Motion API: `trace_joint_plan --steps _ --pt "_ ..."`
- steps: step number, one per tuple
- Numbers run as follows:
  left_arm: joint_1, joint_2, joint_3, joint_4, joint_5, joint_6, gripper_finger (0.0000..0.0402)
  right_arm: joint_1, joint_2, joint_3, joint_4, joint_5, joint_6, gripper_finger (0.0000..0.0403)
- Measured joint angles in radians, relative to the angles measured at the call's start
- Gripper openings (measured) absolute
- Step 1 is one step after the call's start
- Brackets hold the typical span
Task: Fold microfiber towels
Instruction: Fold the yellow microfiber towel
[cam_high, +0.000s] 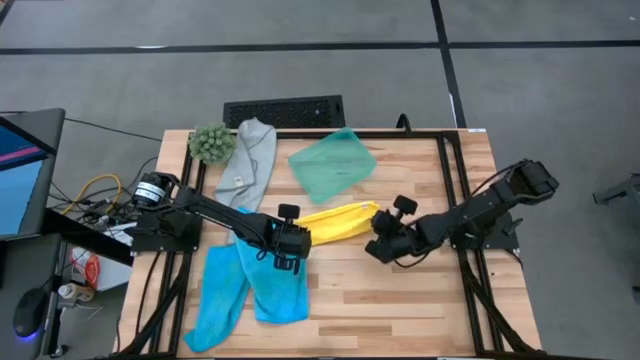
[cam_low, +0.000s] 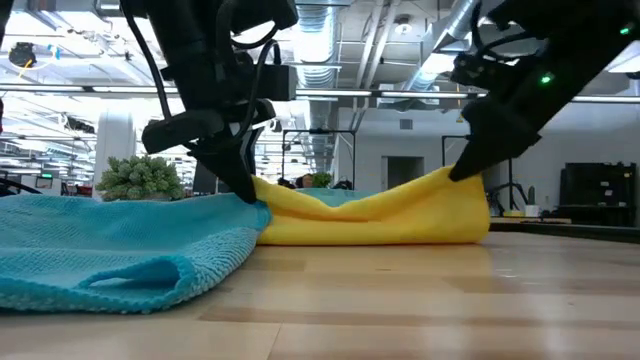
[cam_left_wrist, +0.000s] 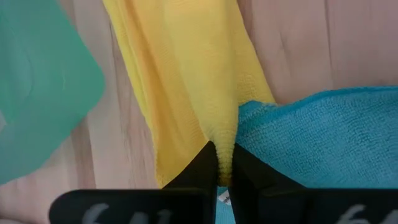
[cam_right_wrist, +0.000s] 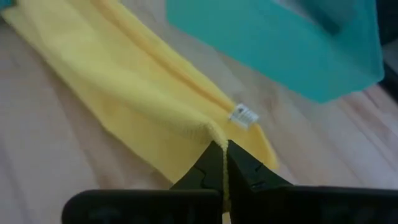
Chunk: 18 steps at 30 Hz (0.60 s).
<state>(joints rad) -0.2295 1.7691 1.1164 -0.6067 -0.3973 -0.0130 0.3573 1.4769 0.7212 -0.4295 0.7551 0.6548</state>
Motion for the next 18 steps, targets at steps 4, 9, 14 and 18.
trace_joint_plan --steps 4,9,14,18 --pt "0.000 0.000 0.000 -0.033 -0.001 -0.010 0.0014 -0.067 0.000 0.000 0.000 -0.060 -0.040 0.0020" --pt "0.000 0.000 0.000 -0.031 -0.002 -0.010 0.0013 -0.133 0.000 0.000 0.011 -0.118 -0.063 0.0024" --pt "0.000 0.000 0.000 -0.031 -0.004 -0.010 0.0013 -0.170 0.000 -0.022 0.063 -0.158 -0.088 0.0035" --pt "0.002 0.000 0.000 -0.023 -0.009 -0.022 0.0013 -0.192 0.000 -0.033 0.078 -0.159 -0.089 0.0040"
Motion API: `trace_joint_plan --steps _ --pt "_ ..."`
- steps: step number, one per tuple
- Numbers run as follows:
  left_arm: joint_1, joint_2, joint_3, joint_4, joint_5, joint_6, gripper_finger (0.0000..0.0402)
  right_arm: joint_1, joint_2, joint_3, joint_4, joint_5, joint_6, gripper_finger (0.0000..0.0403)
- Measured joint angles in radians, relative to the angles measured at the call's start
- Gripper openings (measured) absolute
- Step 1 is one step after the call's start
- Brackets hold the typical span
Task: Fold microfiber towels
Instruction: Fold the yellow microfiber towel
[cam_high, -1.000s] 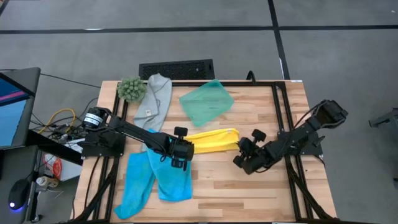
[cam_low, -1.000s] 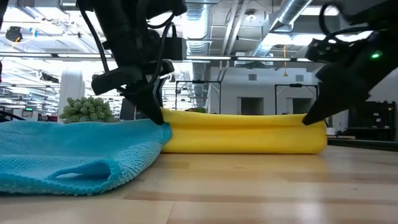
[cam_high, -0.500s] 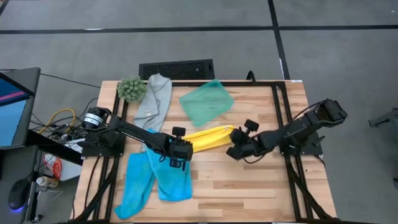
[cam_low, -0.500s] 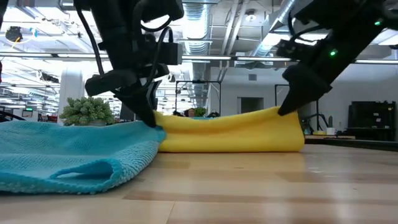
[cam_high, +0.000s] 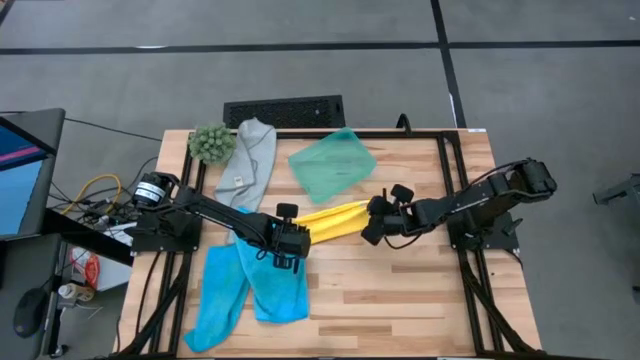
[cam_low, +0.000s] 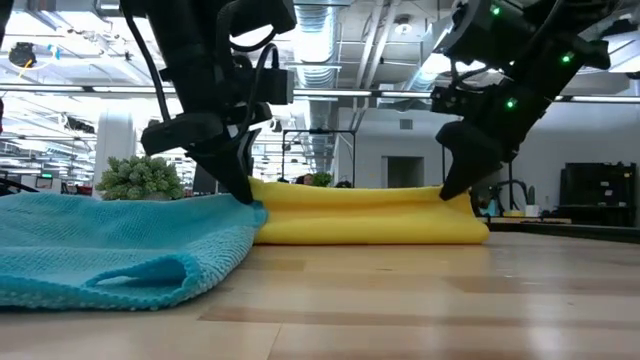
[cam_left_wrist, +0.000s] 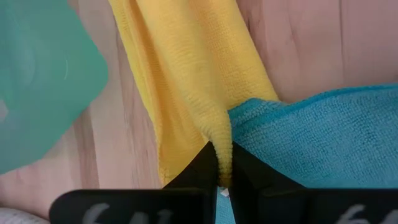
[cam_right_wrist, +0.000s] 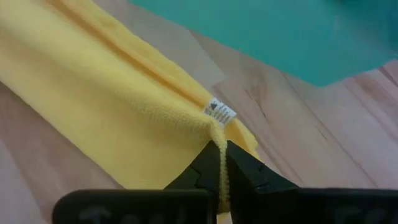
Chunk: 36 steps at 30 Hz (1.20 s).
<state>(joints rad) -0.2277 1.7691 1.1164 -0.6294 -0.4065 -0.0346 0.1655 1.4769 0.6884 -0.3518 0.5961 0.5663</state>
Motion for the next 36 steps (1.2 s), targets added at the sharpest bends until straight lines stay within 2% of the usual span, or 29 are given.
trace_joint_plan --steps 4,7,17,21,26,32,36 --pt "0.007 0.000 0.000 0.001 -0.013 -0.009 0.0020 -0.020 0.000 0.000 0.000 -0.006 0.000 0.0040" --pt "0.016 0.000 0.000 -0.001 -0.025 -0.015 0.0043 -0.046 0.000 0.000 -0.003 -0.041 0.001 0.0042" --pt "0.032 0.000 0.000 0.004 0.007 -0.033 0.0170 -0.106 0.000 -0.001 -0.004 -0.080 0.002 0.0085" --pt "0.034 0.000 0.000 0.002 -0.016 -0.045 0.0206 -0.124 0.000 -0.001 -0.003 -0.082 0.001 0.0112" --pt "0.038 0.000 0.000 -0.065 -0.051 -0.112 0.0219 -0.154 0.000 -0.001 -0.005 -0.082 0.000 0.0148" --pt "-0.008 -0.008 0.000 -0.226 -0.008 -0.262 0.0220 -0.161 0.000 -0.001 -0.005 -0.083 -0.027 0.0184" --pt "-0.056 -0.009 0.000 -0.230 0.008 -0.316 0.0220 -0.146 -0.007 0.000 0.000 -0.081 -0.027 0.0198"
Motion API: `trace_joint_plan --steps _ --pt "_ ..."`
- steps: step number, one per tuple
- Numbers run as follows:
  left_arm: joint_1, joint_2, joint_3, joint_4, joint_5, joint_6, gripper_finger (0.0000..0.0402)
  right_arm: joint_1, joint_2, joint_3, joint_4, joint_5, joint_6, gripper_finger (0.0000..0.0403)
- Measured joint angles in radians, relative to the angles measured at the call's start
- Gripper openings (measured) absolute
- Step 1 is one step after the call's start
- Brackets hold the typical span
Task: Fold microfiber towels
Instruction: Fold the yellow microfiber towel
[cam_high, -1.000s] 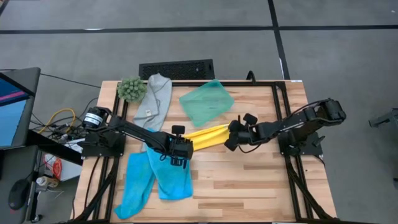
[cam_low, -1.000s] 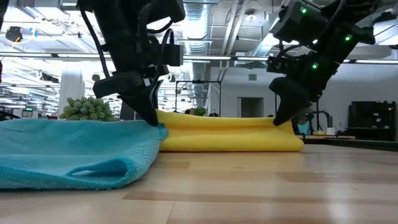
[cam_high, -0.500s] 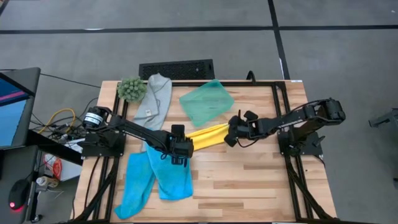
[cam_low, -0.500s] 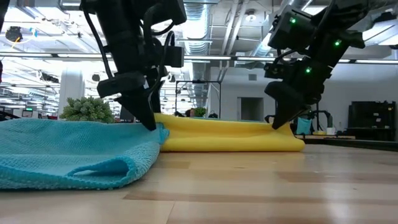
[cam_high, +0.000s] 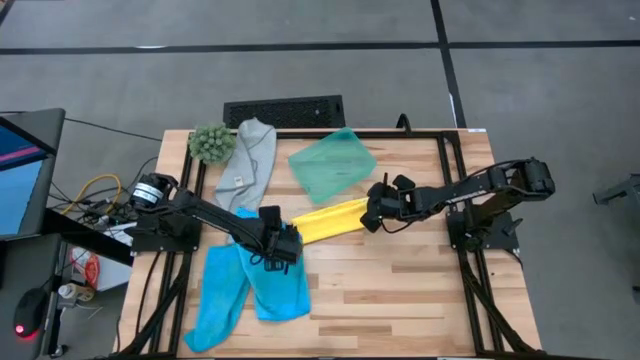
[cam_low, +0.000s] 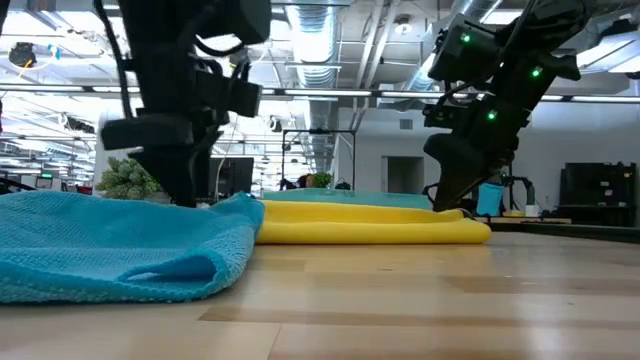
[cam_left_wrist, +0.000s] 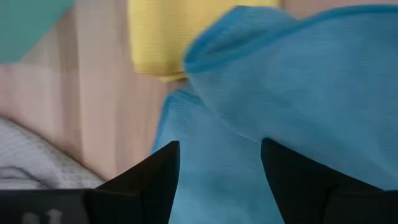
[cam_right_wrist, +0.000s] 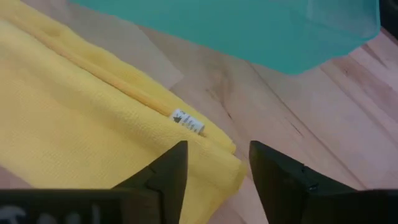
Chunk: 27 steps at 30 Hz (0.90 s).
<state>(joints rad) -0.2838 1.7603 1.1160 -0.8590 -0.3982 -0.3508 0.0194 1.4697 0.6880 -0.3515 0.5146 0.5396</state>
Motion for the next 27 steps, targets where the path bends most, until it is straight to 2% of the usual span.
trace_joint_plan --steps 4,10,15,19,25,27 --pt "-0.059 0.000 -0.025 0.038 0.000 -0.056 0.0220 0.057 -0.058 0.003 0.059 0.008 -0.001 0.0201" --pt "-0.138 -0.003 -0.150 0.146 0.031 -0.182 0.0220 0.152 -0.084 -0.021 0.159 0.047 -0.005 0.0189" --pt "-0.192 -0.011 -0.214 0.156 0.040 -0.355 0.0220 0.188 0.020 -0.075 0.351 0.078 0.000 0.0170" --pt "-0.253 -0.010 -0.218 0.113 0.027 -0.430 0.0220 0.179 0.125 -0.079 0.410 0.089 0.002 0.0156" --pt "-0.333 -0.012 -0.217 -0.012 0.070 -0.576 0.0220 0.150 0.253 -0.079 0.453 0.088 0.029 0.0140" --pt "-0.363 -0.021 -0.202 -0.106 0.106 -0.635 0.0220 0.150 0.268 -0.076 0.462 0.089 0.031 0.0136"
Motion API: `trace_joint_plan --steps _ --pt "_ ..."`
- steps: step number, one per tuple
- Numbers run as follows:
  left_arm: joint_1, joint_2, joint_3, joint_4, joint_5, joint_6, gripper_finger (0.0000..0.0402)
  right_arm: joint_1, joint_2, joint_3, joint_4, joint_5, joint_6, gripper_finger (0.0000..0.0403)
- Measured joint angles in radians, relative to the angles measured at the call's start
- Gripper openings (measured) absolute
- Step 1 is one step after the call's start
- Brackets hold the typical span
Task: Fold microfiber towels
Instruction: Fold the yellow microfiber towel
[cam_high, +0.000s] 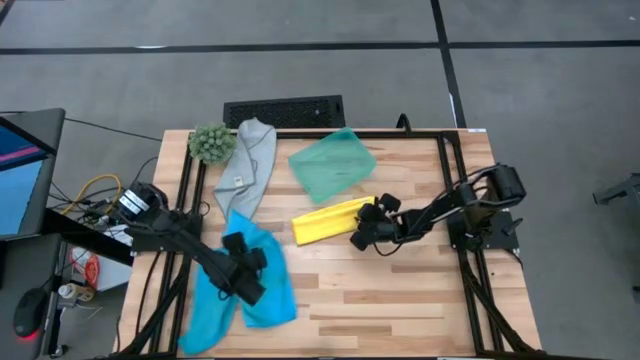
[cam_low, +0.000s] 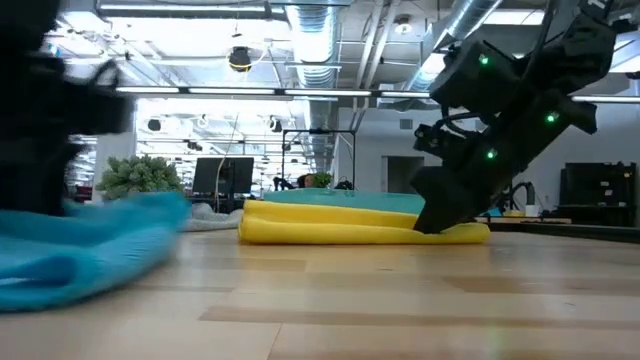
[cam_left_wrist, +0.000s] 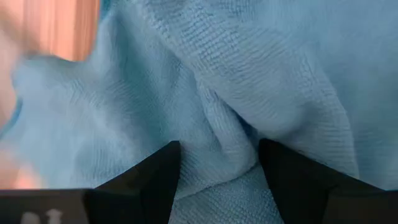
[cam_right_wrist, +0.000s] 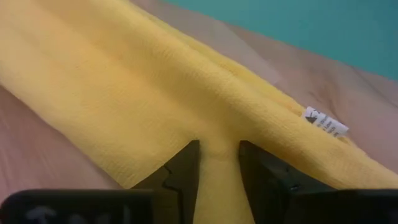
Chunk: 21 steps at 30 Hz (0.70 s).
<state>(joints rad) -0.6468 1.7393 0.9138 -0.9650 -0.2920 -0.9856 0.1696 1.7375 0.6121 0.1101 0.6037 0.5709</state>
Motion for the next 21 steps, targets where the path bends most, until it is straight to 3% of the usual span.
trace_joint_plan --steps 3,6,8,11,13,15,18,21 --pt "-0.031 -0.032 0.062 -0.162 0.003 -0.081 0.0220 0.011 -0.012 -0.001 -0.005 -0.010 0.000 0.0133" --pt "-0.039 -0.092 0.159 -0.265 -0.096 -0.141 0.0220 0.026 -0.057 -0.003 -0.020 -0.026 -0.003 0.0132" --pt "-0.041 -0.123 0.205 -0.297 -0.195 -0.154 0.0220 0.031 -0.092 -0.002 -0.017 -0.024 -0.004 0.0133" --pt "-0.039 -0.184 0.257 -0.241 -0.436 -0.144 0.0220 0.038 -0.142 -0.004 -0.021 0.004 -0.027 0.0134" --pt "-0.019 -0.208 0.255 -0.147 -0.576 -0.072 0.0220 0.042 -0.174 -0.003 -0.030 0.031 -0.044 0.0133" --pt "0.016 -0.220 0.257 0.007 -0.653 0.077 0.0220 0.040 -0.191 -0.003 -0.027 0.062 -0.056 0.0132" --pt "0.080 -0.213 0.241 0.267 -0.652 0.356 0.0219 0.029 -0.194 -0.003 -0.029 0.089 -0.057 0.0129" --pt "0.156 -0.212 0.142 0.646 -0.546 0.615 0.0215 0.017 -0.166 -0.002 -0.032 0.090 -0.048 0.0128"
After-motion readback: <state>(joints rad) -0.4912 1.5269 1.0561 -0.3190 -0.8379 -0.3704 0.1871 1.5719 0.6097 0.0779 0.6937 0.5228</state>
